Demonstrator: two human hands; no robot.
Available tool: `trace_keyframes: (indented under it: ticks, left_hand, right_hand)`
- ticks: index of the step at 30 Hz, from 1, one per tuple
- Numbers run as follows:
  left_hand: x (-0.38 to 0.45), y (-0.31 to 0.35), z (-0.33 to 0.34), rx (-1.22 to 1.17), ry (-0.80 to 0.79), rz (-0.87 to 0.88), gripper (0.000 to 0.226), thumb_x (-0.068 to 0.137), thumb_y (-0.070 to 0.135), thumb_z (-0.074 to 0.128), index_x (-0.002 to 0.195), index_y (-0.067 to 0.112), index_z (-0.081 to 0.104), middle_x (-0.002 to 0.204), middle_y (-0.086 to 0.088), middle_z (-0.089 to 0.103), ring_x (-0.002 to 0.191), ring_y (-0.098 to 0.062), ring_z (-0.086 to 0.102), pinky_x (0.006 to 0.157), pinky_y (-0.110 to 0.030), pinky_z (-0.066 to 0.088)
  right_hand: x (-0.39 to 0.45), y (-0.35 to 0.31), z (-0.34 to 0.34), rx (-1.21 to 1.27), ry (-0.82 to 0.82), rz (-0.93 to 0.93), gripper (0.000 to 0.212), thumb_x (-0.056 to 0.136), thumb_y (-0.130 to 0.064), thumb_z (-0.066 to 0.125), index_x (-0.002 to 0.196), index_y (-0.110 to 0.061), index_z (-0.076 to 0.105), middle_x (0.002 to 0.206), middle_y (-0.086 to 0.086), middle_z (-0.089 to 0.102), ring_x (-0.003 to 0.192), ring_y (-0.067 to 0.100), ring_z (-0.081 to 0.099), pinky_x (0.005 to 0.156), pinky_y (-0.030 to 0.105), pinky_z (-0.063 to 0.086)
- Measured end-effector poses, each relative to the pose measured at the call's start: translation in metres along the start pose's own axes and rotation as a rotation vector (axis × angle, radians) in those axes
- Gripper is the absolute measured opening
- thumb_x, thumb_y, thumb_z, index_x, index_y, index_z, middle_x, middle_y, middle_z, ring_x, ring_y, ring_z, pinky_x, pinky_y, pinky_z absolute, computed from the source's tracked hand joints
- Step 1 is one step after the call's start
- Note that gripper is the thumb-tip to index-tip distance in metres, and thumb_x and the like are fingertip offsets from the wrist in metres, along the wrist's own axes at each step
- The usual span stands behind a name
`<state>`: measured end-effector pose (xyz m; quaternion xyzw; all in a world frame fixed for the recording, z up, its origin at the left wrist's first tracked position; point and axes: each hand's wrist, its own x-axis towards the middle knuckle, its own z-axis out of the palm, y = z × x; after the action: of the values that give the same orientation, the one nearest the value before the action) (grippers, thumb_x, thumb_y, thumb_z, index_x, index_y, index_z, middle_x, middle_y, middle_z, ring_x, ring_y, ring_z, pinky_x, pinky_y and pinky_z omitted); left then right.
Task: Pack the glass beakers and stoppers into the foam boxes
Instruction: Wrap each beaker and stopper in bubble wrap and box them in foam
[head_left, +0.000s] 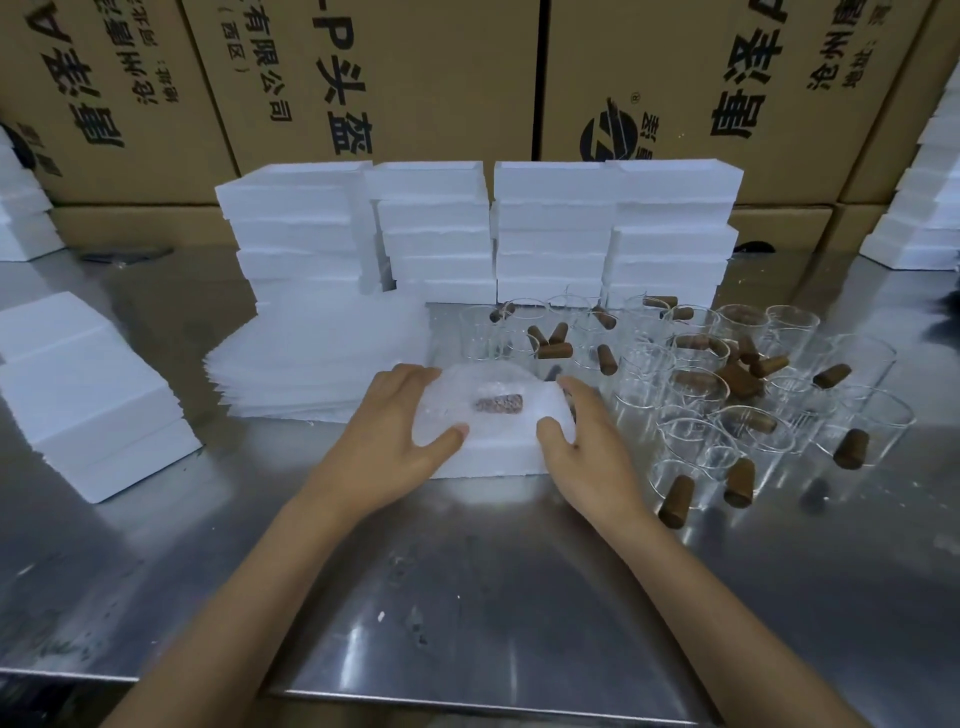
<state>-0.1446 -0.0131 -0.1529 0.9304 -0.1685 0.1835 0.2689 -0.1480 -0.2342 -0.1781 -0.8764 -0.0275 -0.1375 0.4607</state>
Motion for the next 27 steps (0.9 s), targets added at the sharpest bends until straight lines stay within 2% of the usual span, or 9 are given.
trace_keyframes:
  ticks: [1,4,7,11,14,16,18,22,27]
  left_hand:
    - [-0.002,0.000,0.002,0.020,0.005,0.009,0.062,0.090,0.043,0.065,0.141,0.012,0.047,0.135,0.003,0.047,0.126,-0.012,0.037,0.100,-0.010,0.021]
    - [-0.006,0.003,0.005,0.027,0.018,-0.007,0.068,0.091,0.054,0.057,0.144,0.013,0.045,0.141,0.005,0.041,0.131,-0.009,0.031,0.105,-0.013,0.020]
    - [-0.007,0.006,0.006,0.018,0.046,-0.002,0.071,0.093,0.064,0.036,0.144,0.015,0.047,0.140,0.010,0.034,0.129,-0.006,0.029,0.104,-0.020,0.027]
    - [-0.002,0.006,-0.002,-0.052,0.239,0.027,0.048,0.101,0.043,0.040,0.136,0.017,0.058,0.126,0.010,0.040,0.118,-0.004,0.034,0.098,-0.022,0.036]
    - [0.017,-0.002,-0.023,-0.104,0.424,-0.004,0.030,0.099,0.021,0.050,0.126,0.017,0.062,0.117,0.006,0.045,0.112,-0.007,0.039,0.097,-0.024,0.037]
    - [0.041,-0.012,-0.044,-0.092,0.522,-0.045,0.031,0.094,0.011,0.053,0.124,0.015,0.061,0.118,-0.003,0.049,0.111,-0.018,0.044,0.098,-0.032,0.040]
    - [0.076,-0.025,-0.068,0.000,0.584,-0.087,0.038,0.089,0.008,0.054,0.127,0.011,0.056,0.123,-0.012,0.048,0.117,-0.026,0.044,0.099,-0.031,0.035]
    - [0.161,-0.063,-0.111,0.334,0.465,-0.198,0.057,0.086,0.008,0.055,0.141,0.003,0.040,0.144,-0.019,0.038,0.132,-0.036,0.034,0.105,-0.042,0.031]
    - [0.229,-0.110,-0.134,0.530,0.015,-0.266,0.078,0.086,0.026,0.069,0.151,0.009,0.030,0.158,-0.013,0.027,0.147,-0.032,0.020,0.117,-0.050,0.023]
  right_hand:
    - [-0.001,0.000,0.001,-0.004,-0.006,-0.027,0.050,0.097,-0.027,0.047,0.147,-0.025,0.041,0.148,-0.009,0.044,0.118,-0.009,0.037,0.102,0.026,0.034]
    - [-0.003,0.000,0.002,-0.007,0.009,-0.076,0.042,0.098,-0.019,0.046,0.139,-0.022,0.051,0.146,-0.007,0.048,0.132,0.008,0.043,0.107,0.032,0.039]
    - [-0.005,0.001,0.002,-0.011,0.043,-0.096,0.039,0.096,-0.015,0.048,0.134,-0.018,0.055,0.142,-0.008,0.048,0.119,0.001,0.044,0.098,0.025,0.037]
    - [-0.005,0.004,0.001,-0.040,0.075,-0.113,0.033,0.093,-0.012,0.050,0.125,-0.017,0.056,0.131,-0.016,0.043,0.117,-0.003,0.035,0.092,0.023,0.031]
    - [-0.006,0.001,-0.001,-0.034,0.077,-0.126,0.033,0.085,-0.024,0.048,0.117,-0.021,0.058,0.122,-0.018,0.046,0.115,0.001,0.042,0.087,0.022,0.033]
    - [-0.006,-0.002,0.001,-0.019,0.064,-0.150,0.033,0.078,-0.029,0.047,0.110,-0.027,0.057,0.120,-0.017,0.048,0.113,0.004,0.047,0.087,0.024,0.036]
    - [-0.006,-0.002,0.003,-0.008,0.053,-0.177,0.030,0.078,-0.031,0.049,0.107,-0.031,0.055,0.117,-0.019,0.049,0.109,0.005,0.051,0.088,0.027,0.041]
    - [-0.001,0.001,0.003,0.129,0.059,-0.138,0.024,0.083,-0.040,0.052,0.107,-0.034,0.056,0.112,-0.024,0.053,0.093,0.004,0.057,0.080,0.029,0.048]
    - [0.004,0.002,-0.001,0.266,0.088,-0.056,0.022,0.083,-0.048,0.051,0.103,-0.039,0.057,0.109,-0.019,0.059,0.100,-0.003,0.057,0.078,0.022,0.042]
